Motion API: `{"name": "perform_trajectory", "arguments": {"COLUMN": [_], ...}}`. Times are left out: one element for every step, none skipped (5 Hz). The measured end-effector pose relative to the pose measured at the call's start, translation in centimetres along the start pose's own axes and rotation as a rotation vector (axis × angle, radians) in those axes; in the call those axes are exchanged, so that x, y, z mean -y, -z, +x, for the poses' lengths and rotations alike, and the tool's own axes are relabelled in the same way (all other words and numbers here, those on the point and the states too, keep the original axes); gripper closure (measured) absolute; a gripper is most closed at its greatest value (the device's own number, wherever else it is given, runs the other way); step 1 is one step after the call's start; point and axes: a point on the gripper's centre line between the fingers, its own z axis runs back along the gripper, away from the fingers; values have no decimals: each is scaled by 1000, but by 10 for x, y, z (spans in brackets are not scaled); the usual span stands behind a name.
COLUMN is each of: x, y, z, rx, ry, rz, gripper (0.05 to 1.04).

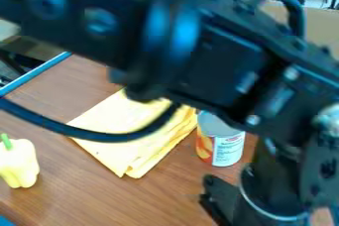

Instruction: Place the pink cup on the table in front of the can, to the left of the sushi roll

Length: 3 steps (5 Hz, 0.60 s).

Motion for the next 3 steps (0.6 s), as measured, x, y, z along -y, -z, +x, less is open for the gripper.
{"name": "perform_trajectory", "arguments": {"x": [-16, -31, -48], "y": [-1, -4, 6], "z": [10, 26, 50], "rx": [-3, -8, -74], "ry": [1, -10, -50], "rz": [-1, -5, 25], "gripper": [973, 972, 972]}}
